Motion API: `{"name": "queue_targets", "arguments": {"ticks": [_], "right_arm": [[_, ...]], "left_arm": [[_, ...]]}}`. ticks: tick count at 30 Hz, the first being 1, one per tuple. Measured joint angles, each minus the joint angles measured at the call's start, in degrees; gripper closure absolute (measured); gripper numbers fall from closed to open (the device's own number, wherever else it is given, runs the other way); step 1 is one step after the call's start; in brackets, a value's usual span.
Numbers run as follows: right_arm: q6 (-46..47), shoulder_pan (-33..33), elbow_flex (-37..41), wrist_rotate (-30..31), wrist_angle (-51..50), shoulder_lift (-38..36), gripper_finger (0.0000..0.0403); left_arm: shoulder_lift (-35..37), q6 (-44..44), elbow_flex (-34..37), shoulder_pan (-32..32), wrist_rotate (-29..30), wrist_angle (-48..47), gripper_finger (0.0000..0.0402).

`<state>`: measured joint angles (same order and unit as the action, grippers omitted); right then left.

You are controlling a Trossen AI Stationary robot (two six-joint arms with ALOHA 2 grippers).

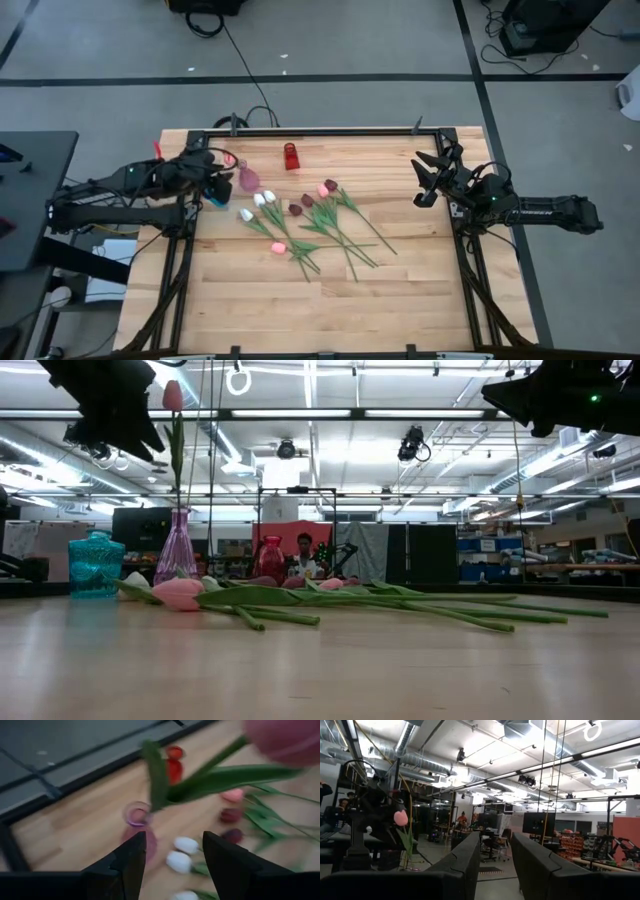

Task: Sort flowers into vase by color
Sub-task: Put the pink flower into the purple vase

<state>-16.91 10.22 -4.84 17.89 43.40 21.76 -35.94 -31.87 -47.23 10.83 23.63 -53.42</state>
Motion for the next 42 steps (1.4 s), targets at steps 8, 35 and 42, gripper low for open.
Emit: {"name": "queue_targets", "arguments": {"ticks": [8, 35, 42], "right_arm": [[0.0, 0.0, 0.0, 0.0, -0.2, 0.0, 0.0278], [0.4, 0.0, 0.0, 0.0, -0.6, 0.0, 0.0278], [0.3, 0.0, 0.0, 0.0, -0.5, 0.0, 0.0278]], "left_arm": [[-0.5, -3.4, -1.2, -1.5, -10.7, 0.8, 0.0200], [-36.0, -33.7, -1.1, -27.7, -0.3, 32.5, 0.0200], [-47.7, -51.8, -1.1, -26.9, -3.5, 37.8, 0.0200]]}}
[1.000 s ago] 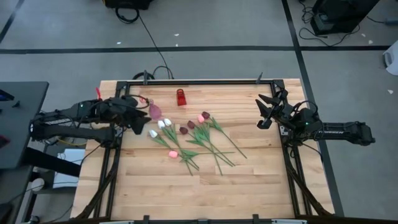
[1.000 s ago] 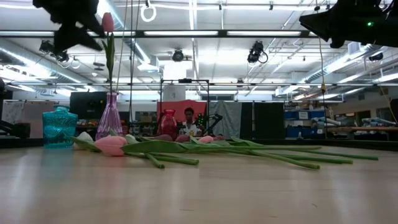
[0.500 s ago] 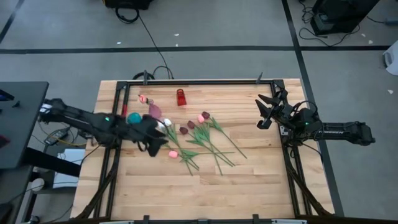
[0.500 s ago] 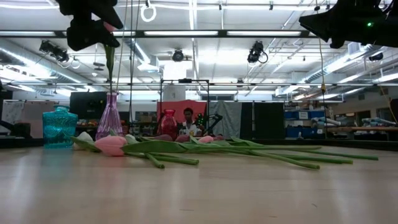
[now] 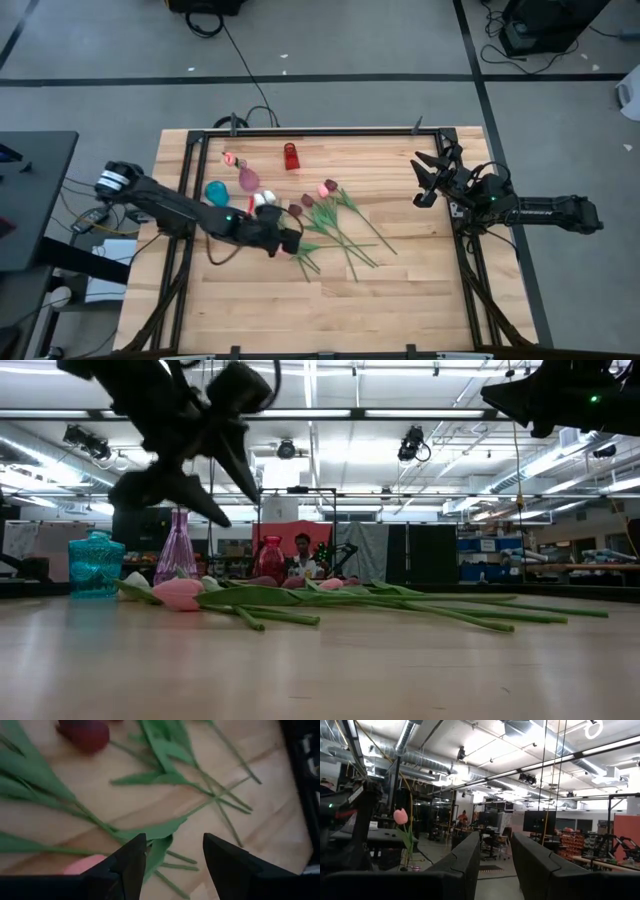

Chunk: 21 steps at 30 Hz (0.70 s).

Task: Sort flowers into vase by color
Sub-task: Put the pink flower into the purple vase

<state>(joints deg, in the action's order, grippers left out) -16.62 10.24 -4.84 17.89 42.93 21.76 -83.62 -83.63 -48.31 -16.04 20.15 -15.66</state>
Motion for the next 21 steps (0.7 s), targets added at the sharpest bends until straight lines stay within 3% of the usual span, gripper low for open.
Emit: {"name": "queue_targets", "arguments": {"ticks": [2, 6, 11, 15, 21], "right_arm": [[0.0, 0.0, 0.0, 0.0, 0.2, 0.0, 0.0278], [-0.6, 0.0, 0.0, 0.0, 0.6, 0.0, 0.0278], [-0.7, 0.0, 0.0, 0.1, 0.8, 0.0, 0.0278], [-0.4, 0.0, 0.0, -1.5, -0.1, 0.1, 0.0278], [3.6, 0.0, -4.9, -13.0, -7.1, 6.3, 0.0278]], "left_arm": [[-2.9, -0.1, 0.0, 1.2, -3.9, 4.5, 0.0200], [-8.0, 7.7, -0.7, 3.5, -9.1, 14.7, 0.0200], [-12.4, 19.7, -8.0, 6.1, -11.0, 6.7, 0.0200], [-14.8, 26.8, -15.3, 6.7, -7.2, -3.9, 0.0200], [-15.1, 37.1, -20.7, 3.9, 4.1, -6.4, 0.0200]]}}
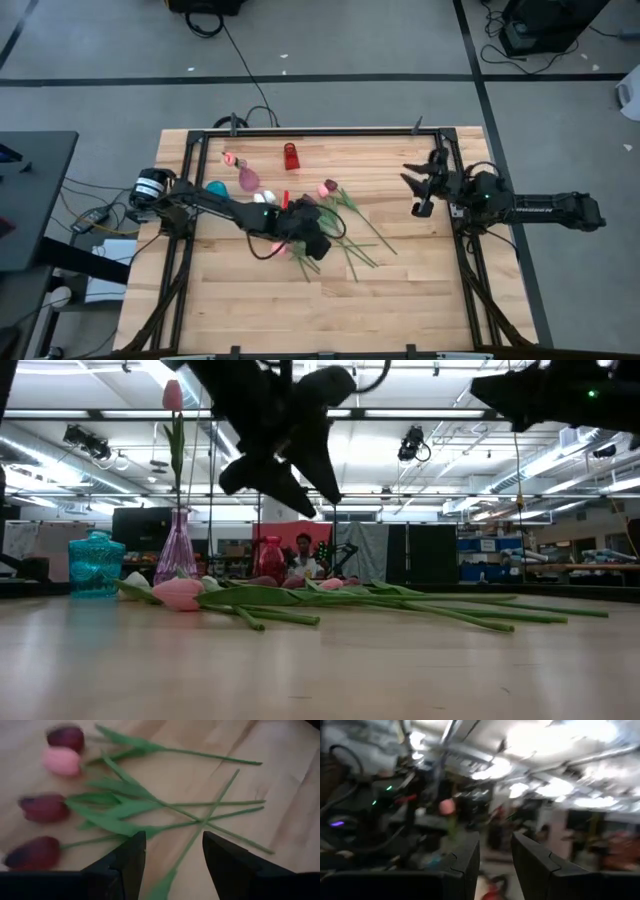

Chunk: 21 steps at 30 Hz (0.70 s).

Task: Sort flowers into vase by color
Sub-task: Put the pink flower into the purple vase

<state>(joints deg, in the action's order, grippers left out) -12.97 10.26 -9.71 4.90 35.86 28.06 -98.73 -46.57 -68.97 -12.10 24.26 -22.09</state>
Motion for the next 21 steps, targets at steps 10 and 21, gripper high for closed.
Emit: {"name": "queue_targets", "arguments": {"ticks": [10, 21], "right_arm": [[6.4, 0.0, -12.2, 0.6, -15.4, 23.8, 0.0278], [21.7, -3.3, -22.6, -1.8, -27.8, 48.2, 0.0278]], "left_arm": [[4.6, 4.4, 0.8, -5.6, 16.2, -9.9, 0.0200], [4.6, 13.7, 6.2, -7.8, 20.1, 0.0, 0.0200]]}}
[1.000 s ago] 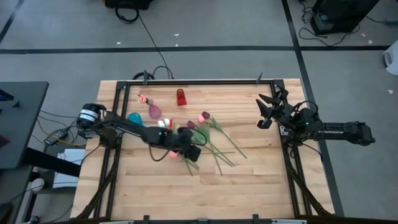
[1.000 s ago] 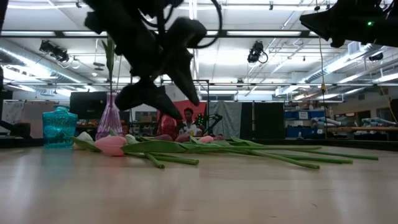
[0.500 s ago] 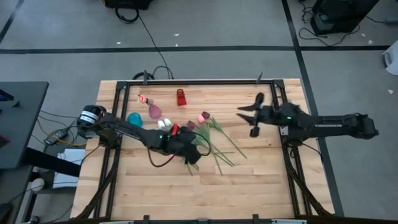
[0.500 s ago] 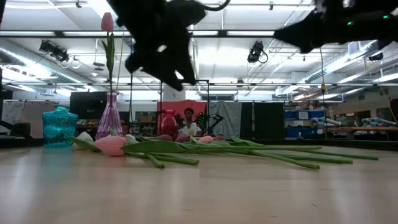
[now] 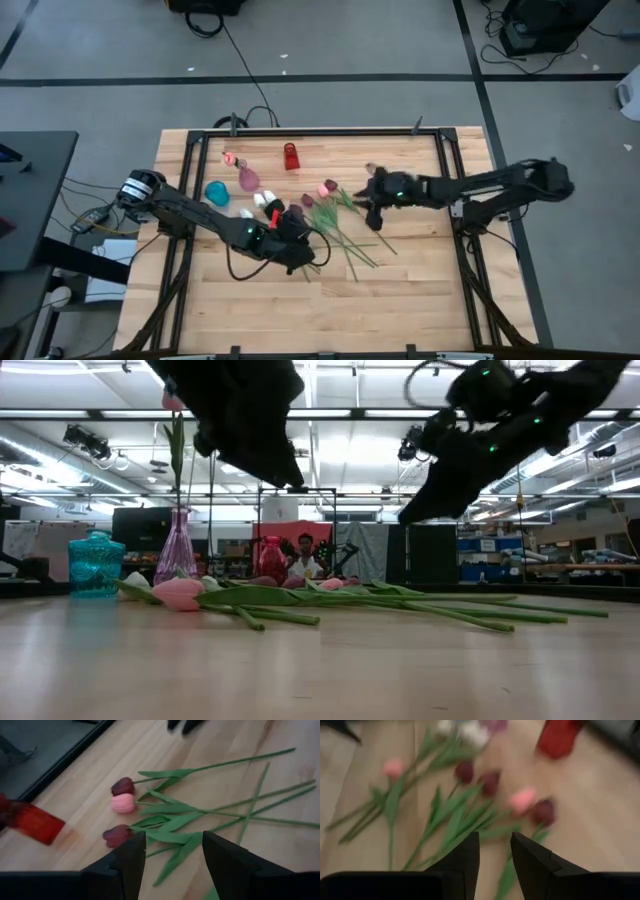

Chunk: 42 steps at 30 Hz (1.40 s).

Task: Sort flowers into vase by color
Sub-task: Put the pink flower into the purple vase

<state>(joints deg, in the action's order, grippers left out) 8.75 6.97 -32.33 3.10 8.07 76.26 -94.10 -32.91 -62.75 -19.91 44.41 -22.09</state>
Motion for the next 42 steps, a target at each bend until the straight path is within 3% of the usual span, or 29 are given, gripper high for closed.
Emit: {"name": "queue_targets", "arguments": {"ticks": [4, 9, 18, 26, 42], "right_arm": [[3.8, -2.7, -4.5, -0.2, -6.2, 6.8, 0.0278], [6.8, -6.5, -9.6, 1.2, -8.9, 13.4, 0.0278], [8.1, -12.3, -19.4, 13.4, -16.5, 23.5, 0.0277], [9.8, -12.5, -20.2, 9.0, -16.2, 25.9, 0.0277], [7.7, -13.9, -20.3, 12.1, -12.9, 29.4, 0.0292]], "left_arm": [[0.1, 1.3, 1.9, 0.4, -3.8, 4.7, 0.0200], [0.1, 1.2, 1.9, 0.4, -4.0, 6.7, 0.0200], [0.1, -2.1, 1.8, 0.4, -4.1, 10.4, 0.0200], [0.1, -2.2, 1.8, 0.3, -4.2, 10.1, 0.0200], [0.1, -2.2, 1.8, 0.3, -4.6, 10.1, 0.0200]]}}
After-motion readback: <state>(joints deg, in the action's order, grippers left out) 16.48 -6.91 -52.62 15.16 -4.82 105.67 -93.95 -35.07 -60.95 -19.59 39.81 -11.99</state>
